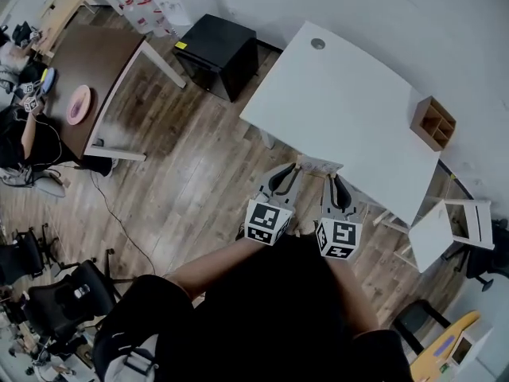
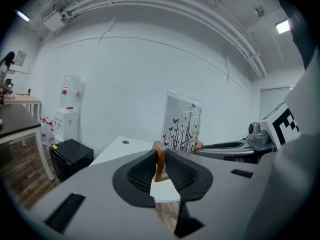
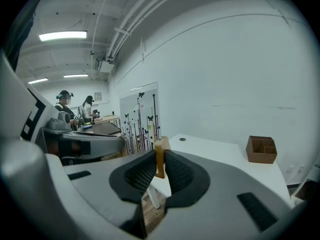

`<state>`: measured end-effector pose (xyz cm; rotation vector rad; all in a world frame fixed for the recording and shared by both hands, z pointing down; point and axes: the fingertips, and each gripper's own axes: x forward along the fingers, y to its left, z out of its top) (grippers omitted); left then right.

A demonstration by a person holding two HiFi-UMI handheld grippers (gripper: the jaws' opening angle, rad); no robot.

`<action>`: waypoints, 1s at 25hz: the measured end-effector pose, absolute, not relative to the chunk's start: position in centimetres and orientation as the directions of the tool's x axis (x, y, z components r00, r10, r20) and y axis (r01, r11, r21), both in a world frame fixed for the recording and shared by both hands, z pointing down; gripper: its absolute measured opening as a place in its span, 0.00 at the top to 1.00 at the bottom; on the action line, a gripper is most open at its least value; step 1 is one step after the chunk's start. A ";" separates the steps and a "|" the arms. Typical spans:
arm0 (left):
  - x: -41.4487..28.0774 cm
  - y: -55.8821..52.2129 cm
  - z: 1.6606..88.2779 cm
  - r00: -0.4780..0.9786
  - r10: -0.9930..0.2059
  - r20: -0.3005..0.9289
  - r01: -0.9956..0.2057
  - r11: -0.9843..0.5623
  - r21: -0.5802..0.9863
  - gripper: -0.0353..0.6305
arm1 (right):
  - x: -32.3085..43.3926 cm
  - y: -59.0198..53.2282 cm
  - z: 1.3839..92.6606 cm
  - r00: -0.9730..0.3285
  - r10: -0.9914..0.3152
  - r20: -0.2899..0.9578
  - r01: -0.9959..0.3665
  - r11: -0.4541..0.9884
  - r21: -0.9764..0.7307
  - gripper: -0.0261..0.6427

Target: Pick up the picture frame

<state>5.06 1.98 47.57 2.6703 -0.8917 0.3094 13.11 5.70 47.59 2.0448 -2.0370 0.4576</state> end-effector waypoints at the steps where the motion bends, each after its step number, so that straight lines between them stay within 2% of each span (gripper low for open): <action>1: 5.8 2.2 47.4 0.792 -0.536 0.291 -0.601 -0.769 0.220 0.85 | 13.9 5.9 47.4 0.007 -0.931 0.364 -0.998 -0.031 -0.060 0.86; 11: 13.7 4.7 45.6 0.852 -0.445 0.275 -0.500 -0.847 0.177 0.85 | 21.2 9.5 46.0 0.145 -0.933 0.329 -0.982 -0.177 -0.069 0.86; 25: 17.4 8.8 45.5 0.872 -0.408 0.272 -0.460 -0.873 0.163 0.85 | 24.5 14.0 46.0 0.220 -0.922 0.318 -0.964 -0.255 -0.073 0.86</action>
